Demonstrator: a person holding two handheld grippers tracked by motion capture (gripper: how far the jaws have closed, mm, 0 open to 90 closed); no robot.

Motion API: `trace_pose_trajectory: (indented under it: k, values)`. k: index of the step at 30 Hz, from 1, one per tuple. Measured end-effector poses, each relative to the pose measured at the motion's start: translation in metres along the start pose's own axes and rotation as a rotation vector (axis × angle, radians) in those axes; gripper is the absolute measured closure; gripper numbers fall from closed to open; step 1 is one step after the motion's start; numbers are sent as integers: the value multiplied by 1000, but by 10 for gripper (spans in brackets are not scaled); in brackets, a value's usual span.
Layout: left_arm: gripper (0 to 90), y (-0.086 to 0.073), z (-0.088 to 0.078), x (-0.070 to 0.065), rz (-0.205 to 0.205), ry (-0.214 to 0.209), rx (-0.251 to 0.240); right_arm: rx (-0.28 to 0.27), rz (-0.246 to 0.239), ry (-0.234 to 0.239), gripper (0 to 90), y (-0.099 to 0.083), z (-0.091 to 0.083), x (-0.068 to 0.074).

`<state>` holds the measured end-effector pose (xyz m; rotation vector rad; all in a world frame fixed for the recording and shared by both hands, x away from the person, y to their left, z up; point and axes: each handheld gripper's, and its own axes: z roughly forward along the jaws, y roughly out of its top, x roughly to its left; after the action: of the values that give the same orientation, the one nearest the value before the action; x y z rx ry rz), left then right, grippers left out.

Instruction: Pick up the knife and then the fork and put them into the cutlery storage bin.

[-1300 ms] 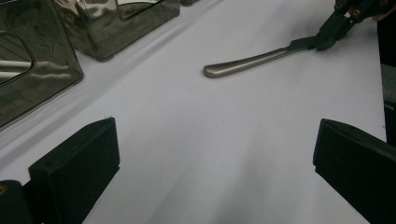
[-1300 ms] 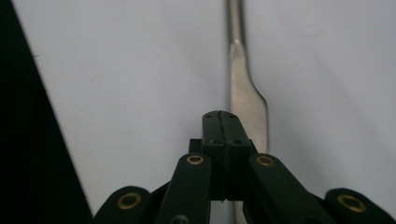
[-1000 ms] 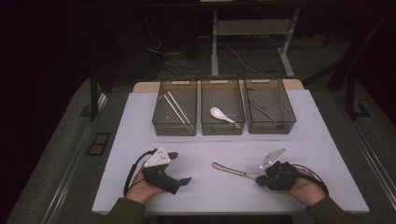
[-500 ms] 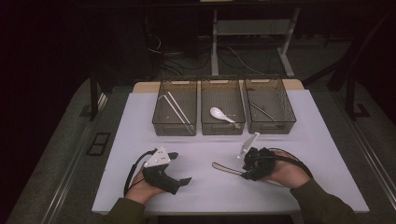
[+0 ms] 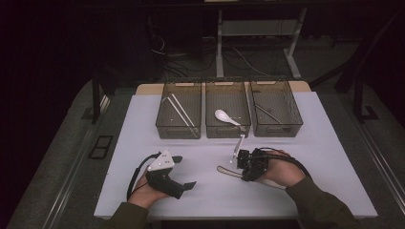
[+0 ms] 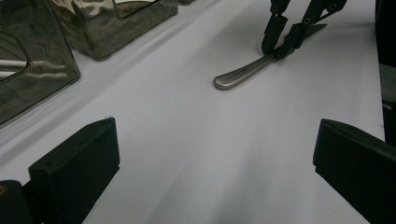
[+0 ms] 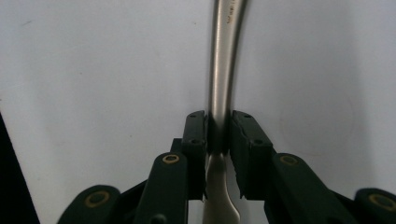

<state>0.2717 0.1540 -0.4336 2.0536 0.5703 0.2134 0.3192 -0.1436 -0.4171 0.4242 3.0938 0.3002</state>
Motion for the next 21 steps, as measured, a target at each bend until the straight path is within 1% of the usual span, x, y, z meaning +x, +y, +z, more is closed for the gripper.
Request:
trace_pose_trajectory:
  k: [5,9,11,16,19,21]
  values:
    - [0,0,0,0,0,0,0,22,-8,2,779,3,1,-1]
    - [0,1,0,-1,-1,-1,-1,50,-28,-18,780,7,2,2]
    - [0,0,1,-1,3,-3,1,64,-26,-20,779,9,3,2]
    - [0,0,1,0,2,-2,0,86,-43,-32,788,12,3,3]
    - [0,0,1,0,2,-1,-1,99,-48,-37,793,14,3,5]
    - [0,0,1,0,2,-1,0,103,-37,-34,794,14,3,5]
